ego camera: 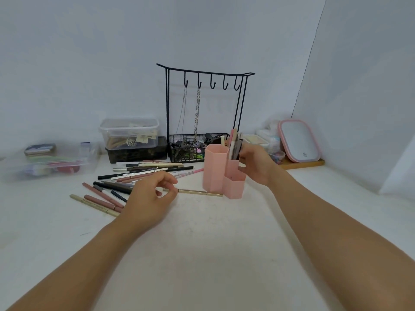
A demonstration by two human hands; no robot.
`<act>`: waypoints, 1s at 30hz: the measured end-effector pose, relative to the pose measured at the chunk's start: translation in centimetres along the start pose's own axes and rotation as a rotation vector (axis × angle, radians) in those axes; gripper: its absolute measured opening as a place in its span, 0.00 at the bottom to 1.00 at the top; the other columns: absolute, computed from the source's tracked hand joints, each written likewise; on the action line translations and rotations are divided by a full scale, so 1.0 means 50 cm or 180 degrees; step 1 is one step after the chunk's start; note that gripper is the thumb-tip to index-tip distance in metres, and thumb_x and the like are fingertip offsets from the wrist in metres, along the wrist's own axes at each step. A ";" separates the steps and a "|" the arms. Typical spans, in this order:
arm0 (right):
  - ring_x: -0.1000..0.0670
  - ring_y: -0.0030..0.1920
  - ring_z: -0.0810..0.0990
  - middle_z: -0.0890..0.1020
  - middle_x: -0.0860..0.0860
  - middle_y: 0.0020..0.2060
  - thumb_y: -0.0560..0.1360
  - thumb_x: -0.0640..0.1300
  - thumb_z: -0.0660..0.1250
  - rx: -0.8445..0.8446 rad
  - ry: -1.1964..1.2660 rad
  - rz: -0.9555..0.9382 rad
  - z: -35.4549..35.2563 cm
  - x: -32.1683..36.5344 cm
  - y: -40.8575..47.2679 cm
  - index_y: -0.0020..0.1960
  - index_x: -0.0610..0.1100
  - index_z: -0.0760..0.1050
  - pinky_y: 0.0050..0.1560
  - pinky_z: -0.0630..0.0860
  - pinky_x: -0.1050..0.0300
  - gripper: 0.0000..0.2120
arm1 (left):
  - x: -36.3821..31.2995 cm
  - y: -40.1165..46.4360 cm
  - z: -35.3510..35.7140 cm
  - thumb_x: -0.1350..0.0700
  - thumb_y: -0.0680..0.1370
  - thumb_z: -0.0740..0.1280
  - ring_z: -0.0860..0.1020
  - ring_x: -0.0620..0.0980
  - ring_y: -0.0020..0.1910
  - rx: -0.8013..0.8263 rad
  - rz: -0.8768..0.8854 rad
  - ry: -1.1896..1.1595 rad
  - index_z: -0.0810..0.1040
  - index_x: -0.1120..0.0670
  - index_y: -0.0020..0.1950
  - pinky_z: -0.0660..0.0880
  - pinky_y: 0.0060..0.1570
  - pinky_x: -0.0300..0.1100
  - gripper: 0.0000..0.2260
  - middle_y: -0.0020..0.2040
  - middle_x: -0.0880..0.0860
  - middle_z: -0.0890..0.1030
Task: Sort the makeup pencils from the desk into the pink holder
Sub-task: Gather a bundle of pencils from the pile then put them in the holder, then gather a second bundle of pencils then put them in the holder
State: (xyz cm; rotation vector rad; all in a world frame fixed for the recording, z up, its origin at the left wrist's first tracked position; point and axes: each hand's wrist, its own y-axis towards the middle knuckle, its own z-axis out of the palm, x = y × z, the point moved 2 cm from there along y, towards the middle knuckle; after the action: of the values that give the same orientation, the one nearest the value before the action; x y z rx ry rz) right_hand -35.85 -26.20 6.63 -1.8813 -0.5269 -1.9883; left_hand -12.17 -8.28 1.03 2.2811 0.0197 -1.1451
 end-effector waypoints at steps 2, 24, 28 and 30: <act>0.49 0.49 0.74 0.80 0.48 0.53 0.63 0.36 0.59 0.0270 0.0350 -0.0032 -0.020 -0.003 -0.015 0.61 0.47 0.78 0.52 0.69 0.50 0.27 | 0.000 0.000 0.000 0.60 0.77 0.73 0.80 0.40 0.47 0.0006 0.0021 -0.0004 0.81 0.42 0.47 0.76 0.46 0.39 0.11 0.43 0.39 0.84; 0.47 0.65 0.74 0.71 0.49 0.66 0.64 0.44 0.75 -0.2434 -0.0644 -0.0926 0.031 -0.019 -0.120 0.75 0.47 0.61 0.64 0.76 0.47 0.43 | -0.004 0.000 -0.020 0.56 0.78 0.73 0.76 0.36 0.53 0.0005 -0.0140 0.0470 0.82 0.47 0.56 0.66 0.46 0.29 0.08 0.51 0.43 0.83; 0.55 0.58 0.75 0.74 0.59 0.58 0.66 0.44 0.69 -0.2145 -0.1232 -0.2088 0.145 0.021 -0.163 0.63 0.53 0.70 0.58 0.74 0.60 0.26 | 0.000 0.005 -0.028 0.57 0.78 0.73 0.77 0.37 0.53 -0.0058 -0.0143 0.0458 0.82 0.48 0.55 0.67 0.47 0.28 0.08 0.51 0.43 0.82; 0.57 0.49 0.79 0.80 0.59 0.50 0.68 0.43 0.71 -0.0968 -0.1705 -0.1873 0.215 0.015 -0.151 0.55 0.52 0.76 0.47 0.76 0.66 0.16 | 0.001 0.004 -0.032 0.58 0.78 0.73 0.77 0.36 0.52 -0.0118 -0.0138 0.0476 0.82 0.48 0.55 0.67 0.48 0.27 0.08 0.51 0.43 0.82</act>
State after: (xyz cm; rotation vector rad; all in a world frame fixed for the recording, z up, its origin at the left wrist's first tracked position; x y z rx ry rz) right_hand -30.28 -14.31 7.67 -2.7211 -1.0780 -1.9490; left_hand -10.89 -7.65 1.83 2.3386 0.1476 -0.9850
